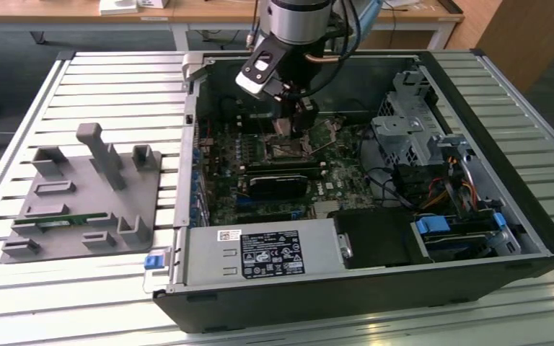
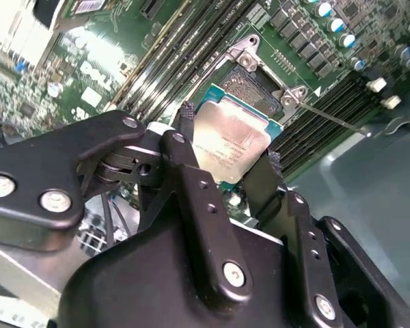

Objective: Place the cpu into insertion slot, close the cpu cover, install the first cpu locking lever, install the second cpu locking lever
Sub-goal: 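Place the cpu into insertion slot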

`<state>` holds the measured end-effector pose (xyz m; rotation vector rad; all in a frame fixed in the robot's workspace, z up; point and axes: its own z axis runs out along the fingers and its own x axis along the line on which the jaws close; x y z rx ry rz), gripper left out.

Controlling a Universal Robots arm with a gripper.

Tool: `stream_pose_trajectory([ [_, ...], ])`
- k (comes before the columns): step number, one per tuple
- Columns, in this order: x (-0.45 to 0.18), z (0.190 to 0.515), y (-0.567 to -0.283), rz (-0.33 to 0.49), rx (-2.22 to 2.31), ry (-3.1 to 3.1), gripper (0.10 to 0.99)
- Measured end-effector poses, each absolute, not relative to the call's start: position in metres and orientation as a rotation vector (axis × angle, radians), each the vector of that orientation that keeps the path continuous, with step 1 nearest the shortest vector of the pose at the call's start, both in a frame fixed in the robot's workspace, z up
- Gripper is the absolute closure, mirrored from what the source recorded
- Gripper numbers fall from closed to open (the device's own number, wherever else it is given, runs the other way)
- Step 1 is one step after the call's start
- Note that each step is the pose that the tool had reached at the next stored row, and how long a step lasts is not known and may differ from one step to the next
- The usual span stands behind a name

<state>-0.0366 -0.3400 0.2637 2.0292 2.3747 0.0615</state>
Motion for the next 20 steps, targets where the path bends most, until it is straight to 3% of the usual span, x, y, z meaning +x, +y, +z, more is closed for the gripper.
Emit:
stream_pose_trajectory([
  [20, -0.037, 0.241, -0.329, 0.061, 2.196, 2.216, 0.549],
])
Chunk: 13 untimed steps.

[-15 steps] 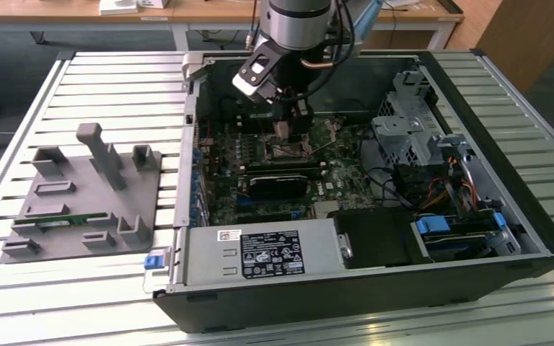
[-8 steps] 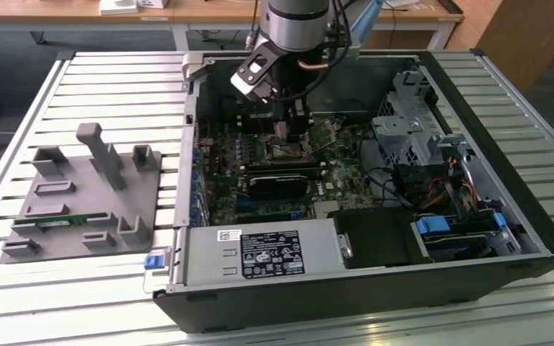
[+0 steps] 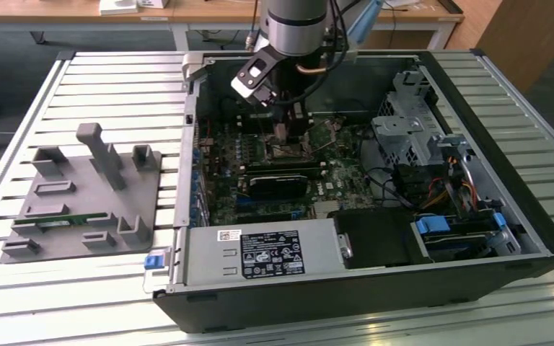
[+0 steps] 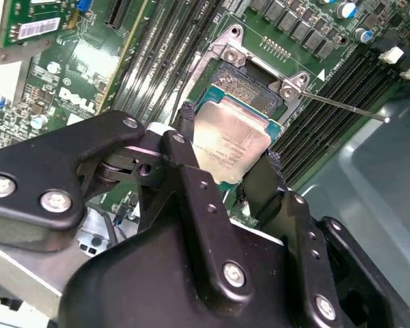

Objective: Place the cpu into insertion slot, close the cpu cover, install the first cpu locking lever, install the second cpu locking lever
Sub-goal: 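Place the cpu into insertion slot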

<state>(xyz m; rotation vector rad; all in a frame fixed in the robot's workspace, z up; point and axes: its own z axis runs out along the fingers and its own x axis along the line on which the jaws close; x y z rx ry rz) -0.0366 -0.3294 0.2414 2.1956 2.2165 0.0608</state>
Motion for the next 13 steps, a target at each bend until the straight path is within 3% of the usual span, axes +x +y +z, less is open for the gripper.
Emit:
stream_pose_trajectory([
  [13, -0.037, 0.226, -0.325, 0.061, 2.201, 2.211, 0.549],
])
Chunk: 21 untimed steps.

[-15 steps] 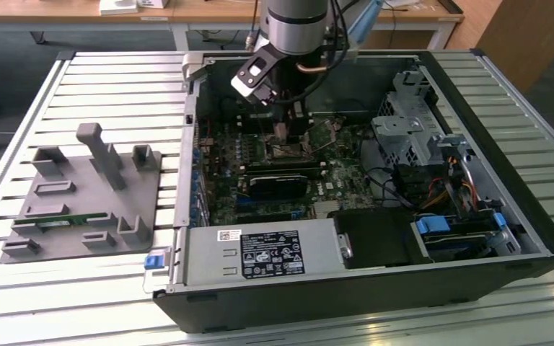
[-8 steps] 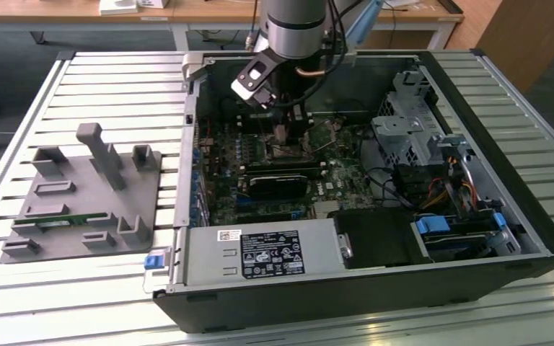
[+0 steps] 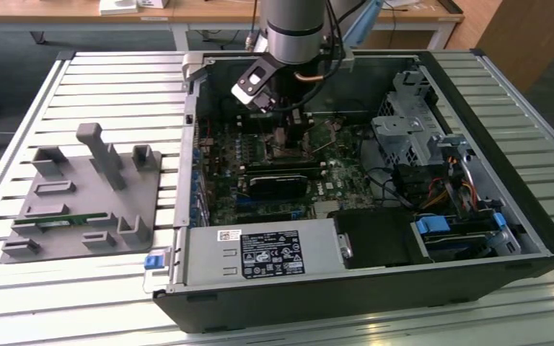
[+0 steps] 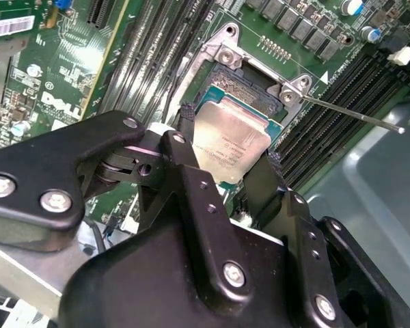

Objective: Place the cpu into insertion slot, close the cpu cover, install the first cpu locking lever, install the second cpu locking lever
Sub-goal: 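Place the cpu into insertion slot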

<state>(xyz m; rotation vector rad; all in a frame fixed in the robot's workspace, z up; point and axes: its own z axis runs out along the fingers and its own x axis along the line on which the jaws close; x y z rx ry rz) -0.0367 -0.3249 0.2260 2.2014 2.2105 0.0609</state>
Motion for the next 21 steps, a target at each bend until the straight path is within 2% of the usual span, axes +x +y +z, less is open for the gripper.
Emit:
stream_pose_trajectory([
  [21, -0.038, 0.208, -0.324, 0.061, 2.178, 2.235, 0.549],
])
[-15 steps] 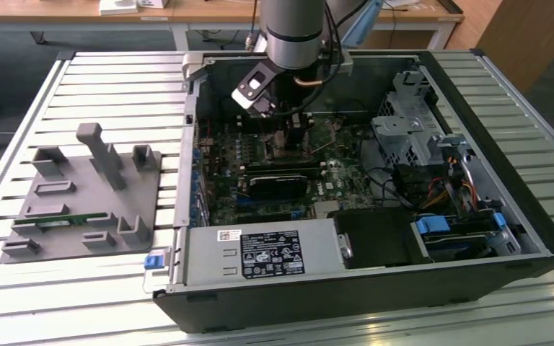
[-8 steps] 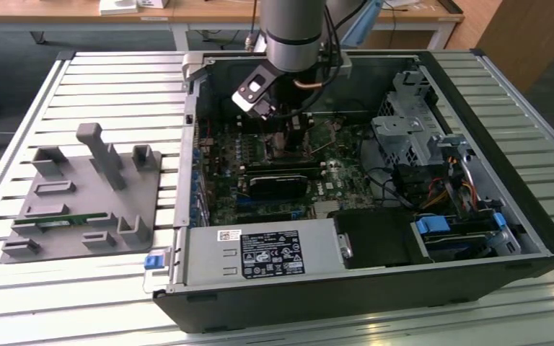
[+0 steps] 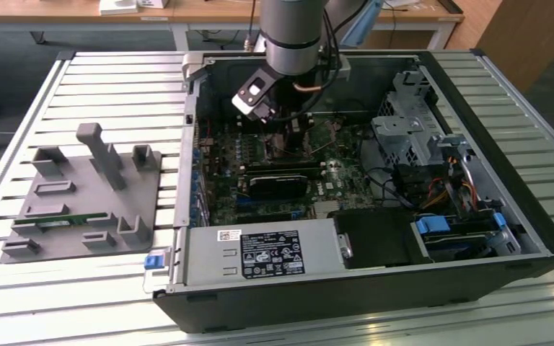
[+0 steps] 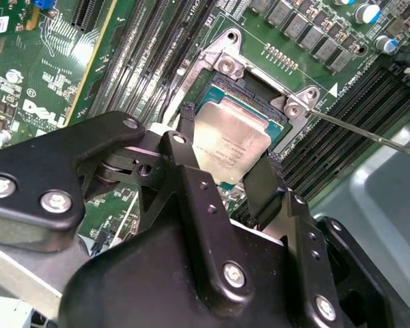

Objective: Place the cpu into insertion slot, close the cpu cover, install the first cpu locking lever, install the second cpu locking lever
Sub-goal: 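Place the cpu into insertion slot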

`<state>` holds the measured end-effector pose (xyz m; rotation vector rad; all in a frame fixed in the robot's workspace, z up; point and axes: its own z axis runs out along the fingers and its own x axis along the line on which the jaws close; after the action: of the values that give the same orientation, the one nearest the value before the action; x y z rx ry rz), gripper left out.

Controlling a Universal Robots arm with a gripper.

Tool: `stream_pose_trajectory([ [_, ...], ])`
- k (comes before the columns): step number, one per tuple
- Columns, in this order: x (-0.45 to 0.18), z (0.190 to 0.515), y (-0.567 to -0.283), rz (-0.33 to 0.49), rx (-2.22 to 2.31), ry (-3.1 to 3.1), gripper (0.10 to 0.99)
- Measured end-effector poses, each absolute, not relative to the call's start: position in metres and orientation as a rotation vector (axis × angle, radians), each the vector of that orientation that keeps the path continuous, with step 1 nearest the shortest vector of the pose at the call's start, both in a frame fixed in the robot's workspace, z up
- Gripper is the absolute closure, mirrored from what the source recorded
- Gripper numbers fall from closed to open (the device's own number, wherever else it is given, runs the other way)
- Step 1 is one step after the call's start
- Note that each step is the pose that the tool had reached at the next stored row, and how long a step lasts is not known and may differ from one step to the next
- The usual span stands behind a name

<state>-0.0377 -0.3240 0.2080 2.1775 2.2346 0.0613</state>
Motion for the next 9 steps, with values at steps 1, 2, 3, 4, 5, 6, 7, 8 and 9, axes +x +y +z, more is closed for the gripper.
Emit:
stream_pose_trajectory([
  [1, -0.0377, 0.2075, -0.3239, 0.061, 2.178, 2.235, 0.549],
  [2, -0.0377, 0.2069, -0.3239, 0.061, 2.178, 2.234, 0.549],
  [3, -0.0377, 0.2064, -0.3238, 0.061, 2.178, 2.235, 0.549],
  [4, -0.0377, 0.2059, -0.3238, 0.061, 2.178, 2.234, 0.549],
  [5, -0.0377, 0.2057, -0.3236, 0.061, 2.178, 2.234, 0.549],
  [6, -0.0378, 0.2053, -0.3235, 0.061, 2.178, 2.234, 0.549],
  [7, -0.0377, 0.2049, -0.3234, 0.061, 2.178, 2.234, 0.549],
  [8, -0.0377, 0.2045, -0.3232, 0.061, 2.179, 2.233, 0.549],
  [9, -0.0377, 0.2040, -0.3231, 0.061, 2.179, 2.233, 0.549],
])
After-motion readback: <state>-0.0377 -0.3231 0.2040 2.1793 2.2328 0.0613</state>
